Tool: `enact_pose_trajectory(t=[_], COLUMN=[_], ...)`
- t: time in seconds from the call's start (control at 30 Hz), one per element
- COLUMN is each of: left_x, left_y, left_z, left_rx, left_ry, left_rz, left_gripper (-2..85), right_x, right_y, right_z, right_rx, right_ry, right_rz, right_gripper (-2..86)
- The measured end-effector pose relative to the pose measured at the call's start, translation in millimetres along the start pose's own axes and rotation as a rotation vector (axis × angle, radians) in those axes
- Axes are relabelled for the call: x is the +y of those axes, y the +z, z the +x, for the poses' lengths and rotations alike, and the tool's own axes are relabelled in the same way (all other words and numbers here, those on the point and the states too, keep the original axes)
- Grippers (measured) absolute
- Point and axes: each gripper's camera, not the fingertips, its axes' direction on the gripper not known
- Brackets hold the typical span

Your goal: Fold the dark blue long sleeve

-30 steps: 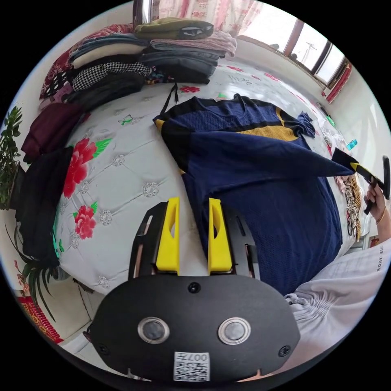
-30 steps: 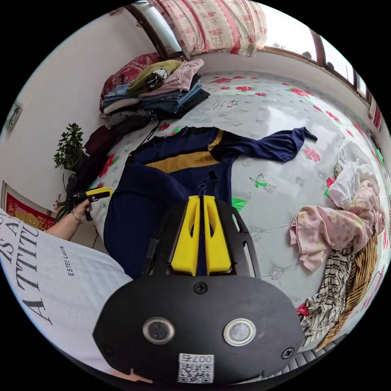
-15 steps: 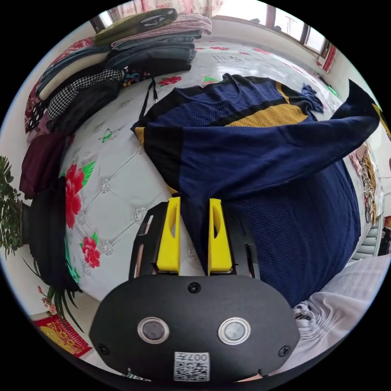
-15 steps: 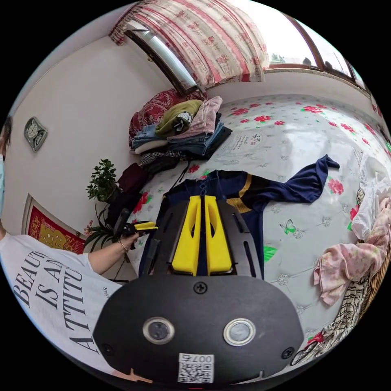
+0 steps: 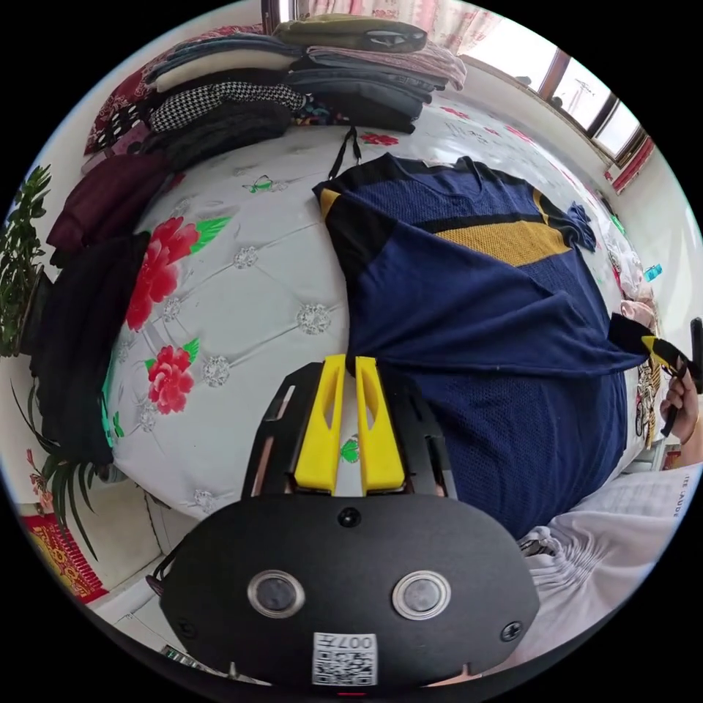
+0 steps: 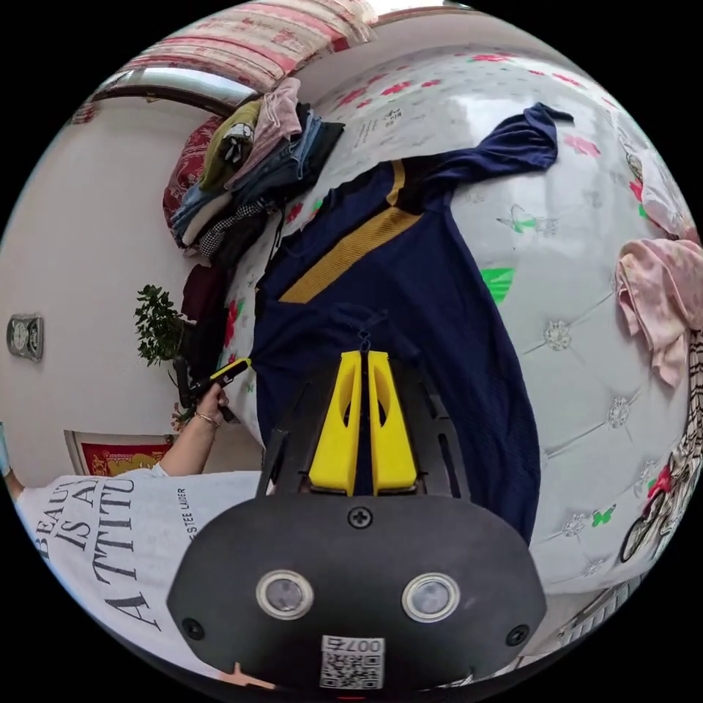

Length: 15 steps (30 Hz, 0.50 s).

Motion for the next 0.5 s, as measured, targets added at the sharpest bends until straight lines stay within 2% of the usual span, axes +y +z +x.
enact_pose_trajectory(t=[0.17,0.23,0.33,0.43,0.5], left_x=[-12,-10,-2,7,6], left_y=[-23,-21,0,-2,-10], left_z=[-21,-28,-39,-55,-73], left_rx=[0.008,0.004,-0.023,-0.041,-0.025], left_ry=[0.028,0.035,0.04,0.029,0.001], left_rz=[0.049,0.032,-0.071,-0.035,-0.055], left_gripper=[-0.3,-0.3,-0.1,0.8,3.0], right_x=[0,8,28,49,58], right_y=[-60,-67,-37,14,24], right_z=[-31,-36,-7,35,40], right_rx=[0.047,0.087,0.095,0.074,0.095], right_ry=[-0.137,-0.18,-0.064,0.133,0.173], right_rz=[0.268,0.29,0.215,0.038,0.013], right_gripper=[-0.2,-0.2,-0.2,-0.1,0.0])
